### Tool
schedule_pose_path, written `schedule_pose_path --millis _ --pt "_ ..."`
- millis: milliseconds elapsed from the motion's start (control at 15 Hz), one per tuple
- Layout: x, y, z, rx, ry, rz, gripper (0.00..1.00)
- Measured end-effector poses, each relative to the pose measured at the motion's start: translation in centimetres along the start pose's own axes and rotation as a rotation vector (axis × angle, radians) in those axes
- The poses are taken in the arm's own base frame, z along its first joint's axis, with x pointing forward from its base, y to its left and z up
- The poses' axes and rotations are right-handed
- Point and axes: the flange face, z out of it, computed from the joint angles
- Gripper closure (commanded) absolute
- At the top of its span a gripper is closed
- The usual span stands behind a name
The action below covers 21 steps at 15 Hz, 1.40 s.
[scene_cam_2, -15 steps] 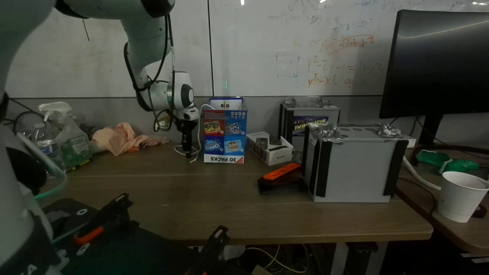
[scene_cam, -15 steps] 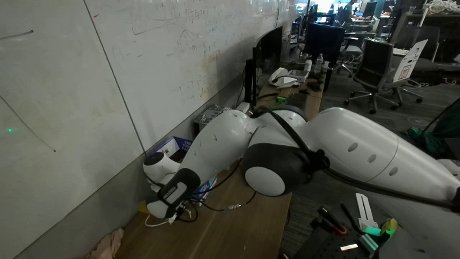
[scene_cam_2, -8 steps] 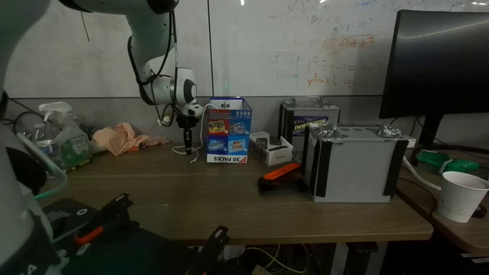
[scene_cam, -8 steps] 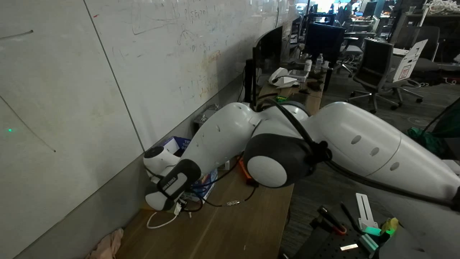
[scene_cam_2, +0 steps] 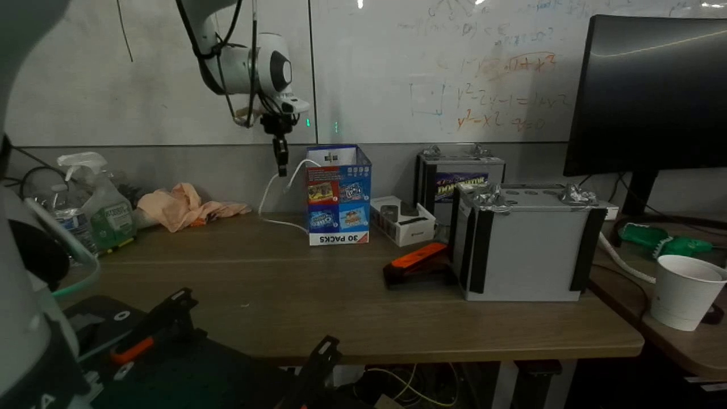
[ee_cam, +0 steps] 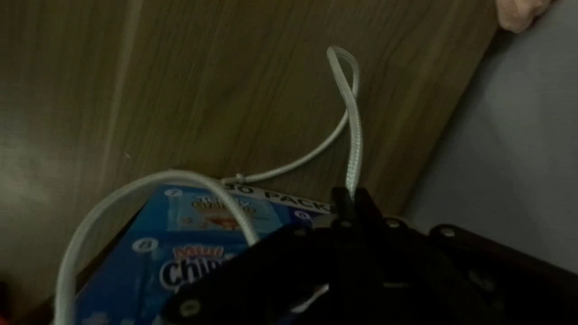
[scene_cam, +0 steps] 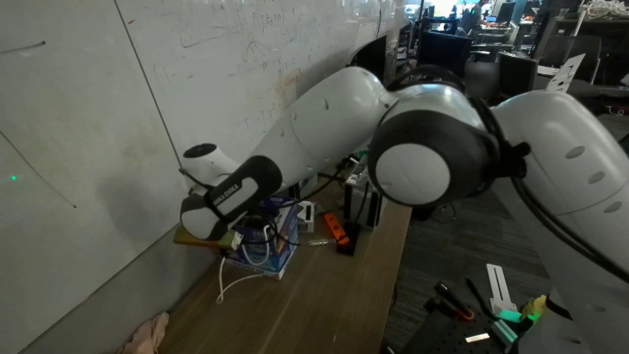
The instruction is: Put the ropes in the box
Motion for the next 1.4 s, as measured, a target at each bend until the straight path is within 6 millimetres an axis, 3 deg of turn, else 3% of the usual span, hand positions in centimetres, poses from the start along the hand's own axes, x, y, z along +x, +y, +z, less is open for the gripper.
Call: schedule_pose_path --millis 467,733,1000,1200,1400 --pt "2.4 1.6 -17.0 0.230 0.136 0.125 0.94" --pt "3.5 4.5 -26.9 0.338 0.257 0.255 0.93" --pt "3.1 8.5 -36.1 0.426 0.364 0.336 0.94" --pt "2.2 12.2 -42.0 0.437 0.400 0.369 0.94" --pt "0.9 14.7 -44.7 0.418 0.421 0.384 0.95"
